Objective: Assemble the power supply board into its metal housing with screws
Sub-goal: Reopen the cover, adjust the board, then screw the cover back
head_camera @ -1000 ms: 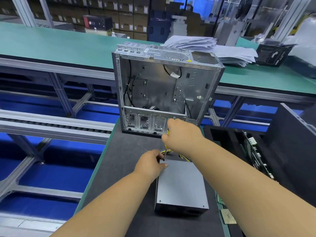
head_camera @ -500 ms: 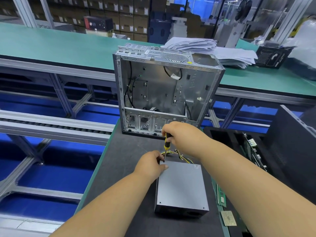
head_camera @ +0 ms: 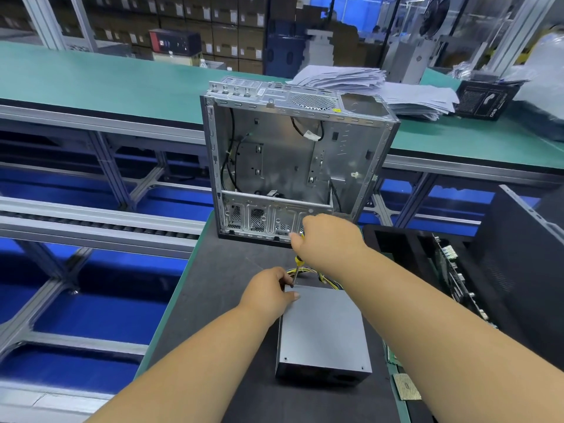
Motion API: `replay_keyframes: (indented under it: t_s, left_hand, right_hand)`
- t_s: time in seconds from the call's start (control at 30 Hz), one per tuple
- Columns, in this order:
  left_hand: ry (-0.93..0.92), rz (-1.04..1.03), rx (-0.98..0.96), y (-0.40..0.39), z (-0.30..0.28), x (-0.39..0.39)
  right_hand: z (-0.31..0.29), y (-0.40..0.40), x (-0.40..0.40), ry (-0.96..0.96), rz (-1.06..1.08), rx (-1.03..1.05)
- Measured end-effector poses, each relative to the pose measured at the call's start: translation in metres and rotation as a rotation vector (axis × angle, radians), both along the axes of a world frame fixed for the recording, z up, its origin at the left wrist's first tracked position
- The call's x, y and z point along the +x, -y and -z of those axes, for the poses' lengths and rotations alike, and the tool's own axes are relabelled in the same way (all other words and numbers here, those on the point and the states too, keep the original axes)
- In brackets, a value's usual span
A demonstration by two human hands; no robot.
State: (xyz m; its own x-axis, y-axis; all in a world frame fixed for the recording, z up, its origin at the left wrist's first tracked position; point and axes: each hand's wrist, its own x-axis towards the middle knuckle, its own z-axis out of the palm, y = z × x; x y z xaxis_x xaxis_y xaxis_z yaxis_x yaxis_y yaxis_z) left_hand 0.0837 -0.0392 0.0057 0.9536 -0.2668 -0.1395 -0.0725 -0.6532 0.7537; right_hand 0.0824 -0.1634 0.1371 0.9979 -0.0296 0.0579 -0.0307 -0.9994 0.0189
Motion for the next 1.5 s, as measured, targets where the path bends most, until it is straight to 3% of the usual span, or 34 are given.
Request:
replay_keyframes:
  t_s: [0.13,0.3,0.6,0.77,0.87,1.03,1.5]
  left_hand:
    - [-0.001,-0.001,0.004,0.0,-0.001,0.0]
    - [-0.012,-0.009,0.006,-0.001,-0.001,-0.001]
    - [-0.017,-0.013,-0.008,0.0,-0.002,-0.002]
    - [-0.015,-0.009,-0.01,0.0,-0.003,-0.002]
    - [-0.006,-0.004,-0.018,0.0,-0.002,-0.003]
    - [0.0,-0.004,-0.035,-0.001,-0.002,-0.003]
    - [-0.019,-0.01,-0.04,-0.001,-0.001,-0.004]
  right_hand:
    - [-0.003,0.006,-0.002,-0.103,-0.203,0.33]
    - [-0.006,0.014,-0.01,-0.168,-0.316,0.346]
    - [-0.021,0.003,-0.004,-0.191,-0.212,-0.005]
    - [-0.002,-0.002,-0.004,0.019,-0.052,-0.187]
    - [0.007,-0.004,-0.005,0.076,-0.032,-0.135]
    - [0.001,0.003,-0.004,-0.137,-0.15,0.254]
    - [0.017,-0.007,-0.01,0.057,0.023,0.256]
